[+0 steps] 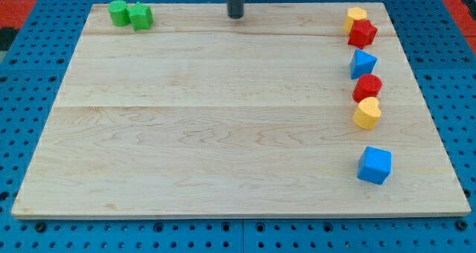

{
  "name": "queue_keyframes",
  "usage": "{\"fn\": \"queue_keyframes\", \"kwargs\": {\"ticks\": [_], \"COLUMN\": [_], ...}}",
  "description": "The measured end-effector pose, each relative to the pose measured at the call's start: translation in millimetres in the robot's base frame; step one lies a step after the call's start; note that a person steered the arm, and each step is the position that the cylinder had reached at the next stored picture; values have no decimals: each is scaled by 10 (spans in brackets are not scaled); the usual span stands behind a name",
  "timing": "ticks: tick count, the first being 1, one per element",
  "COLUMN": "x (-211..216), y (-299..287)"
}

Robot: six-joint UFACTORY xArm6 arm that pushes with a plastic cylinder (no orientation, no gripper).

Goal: Push the red star to the top center

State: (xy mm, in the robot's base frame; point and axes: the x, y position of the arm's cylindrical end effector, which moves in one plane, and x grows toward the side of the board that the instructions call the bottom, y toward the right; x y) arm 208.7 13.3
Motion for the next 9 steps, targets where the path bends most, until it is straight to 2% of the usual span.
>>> {"fn": "queue_keyframes", "kwargs": {"ticks": [4,5,6,7,9], "x": [-165,-150,32,398,708], "y": [1977,2617,2998,3008,2746]}}
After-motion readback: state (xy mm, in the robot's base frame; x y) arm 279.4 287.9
